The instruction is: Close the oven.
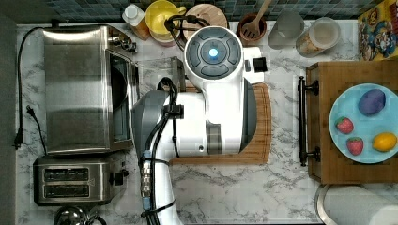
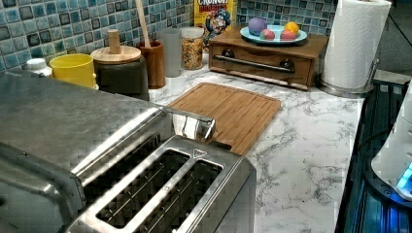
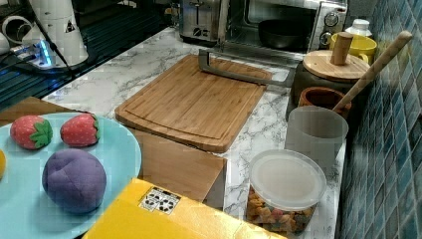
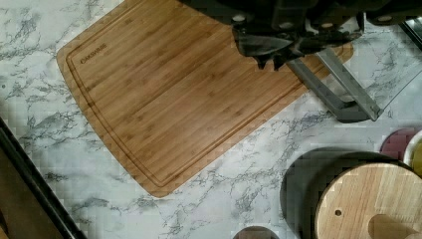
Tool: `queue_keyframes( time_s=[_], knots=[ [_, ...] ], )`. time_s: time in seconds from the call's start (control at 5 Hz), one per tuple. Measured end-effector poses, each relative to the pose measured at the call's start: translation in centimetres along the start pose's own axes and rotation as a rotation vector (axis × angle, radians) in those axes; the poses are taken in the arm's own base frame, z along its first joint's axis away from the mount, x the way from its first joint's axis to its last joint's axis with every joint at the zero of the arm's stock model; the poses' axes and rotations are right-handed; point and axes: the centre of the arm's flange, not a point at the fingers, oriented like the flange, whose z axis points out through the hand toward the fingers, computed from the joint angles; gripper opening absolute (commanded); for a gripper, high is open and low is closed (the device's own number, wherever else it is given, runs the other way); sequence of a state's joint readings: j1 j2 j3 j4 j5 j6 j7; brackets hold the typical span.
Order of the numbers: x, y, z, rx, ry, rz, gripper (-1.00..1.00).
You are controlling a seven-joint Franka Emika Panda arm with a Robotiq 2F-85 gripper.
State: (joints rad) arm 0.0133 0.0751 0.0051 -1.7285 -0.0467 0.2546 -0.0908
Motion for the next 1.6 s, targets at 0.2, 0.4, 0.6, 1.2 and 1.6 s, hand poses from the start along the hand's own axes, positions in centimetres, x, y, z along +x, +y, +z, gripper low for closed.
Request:
queue_keyframes(
  time_s=[0.2,0.4,0.6,1.2,1.6],
  knots=[
    [0.3,0.0,0.1,0.0,0.013,-0.001,-1.0],
    [0.3,-0.1,0.3,0.0,0.01,0.0,-1.0],
    [0.1,-0.6,0.8,0.074,-0.054,-0.107,-1.0],
    [5.0,3.1,7.0,0.425,-0.202,-0.5,-1.0],
    [7.4,8.0,13.1,0.562,-0.24,-0.568,-1.0]
  ],
)
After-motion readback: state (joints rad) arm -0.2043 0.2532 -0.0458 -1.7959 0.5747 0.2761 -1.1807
